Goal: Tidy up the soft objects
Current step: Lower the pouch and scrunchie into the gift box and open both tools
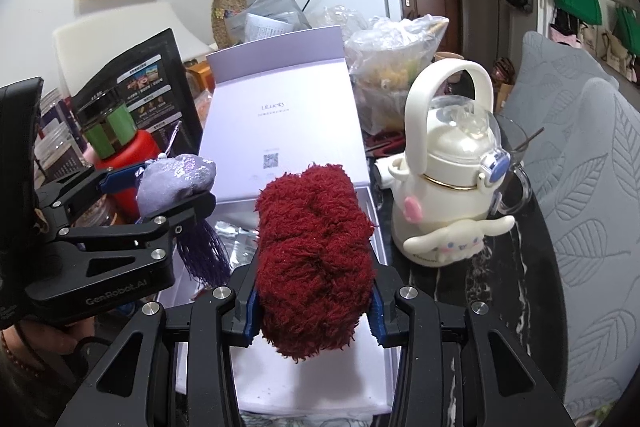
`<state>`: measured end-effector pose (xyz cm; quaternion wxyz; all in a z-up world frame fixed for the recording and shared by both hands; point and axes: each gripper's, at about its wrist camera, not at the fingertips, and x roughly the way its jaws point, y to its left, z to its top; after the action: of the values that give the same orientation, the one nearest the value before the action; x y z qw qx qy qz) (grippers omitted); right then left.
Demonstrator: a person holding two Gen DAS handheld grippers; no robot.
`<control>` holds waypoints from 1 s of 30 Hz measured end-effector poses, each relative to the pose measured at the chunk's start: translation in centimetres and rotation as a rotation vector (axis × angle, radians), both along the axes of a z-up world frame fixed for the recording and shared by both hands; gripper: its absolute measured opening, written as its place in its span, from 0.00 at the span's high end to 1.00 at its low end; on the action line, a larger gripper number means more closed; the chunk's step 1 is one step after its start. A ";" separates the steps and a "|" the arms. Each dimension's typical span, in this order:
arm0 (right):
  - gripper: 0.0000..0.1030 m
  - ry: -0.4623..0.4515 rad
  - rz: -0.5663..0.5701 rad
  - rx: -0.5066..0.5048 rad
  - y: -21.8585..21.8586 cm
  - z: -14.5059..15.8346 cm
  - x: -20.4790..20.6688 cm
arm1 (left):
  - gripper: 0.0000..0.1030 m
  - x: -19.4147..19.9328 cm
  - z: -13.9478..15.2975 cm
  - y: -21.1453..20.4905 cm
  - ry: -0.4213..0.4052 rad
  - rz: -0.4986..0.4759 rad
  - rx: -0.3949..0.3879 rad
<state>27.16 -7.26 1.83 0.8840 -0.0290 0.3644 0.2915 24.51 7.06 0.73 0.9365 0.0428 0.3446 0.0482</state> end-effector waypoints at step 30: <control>0.40 -0.042 -0.047 -0.055 -1.9 2.2 -3.4 | 0.22 -3.1 2.3 -1.5 -0.013 0.018 0.026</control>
<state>23.75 -9.15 4.07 0.8969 -0.0509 0.3543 0.2598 21.44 5.51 3.01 0.9377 0.0517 0.3380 0.0612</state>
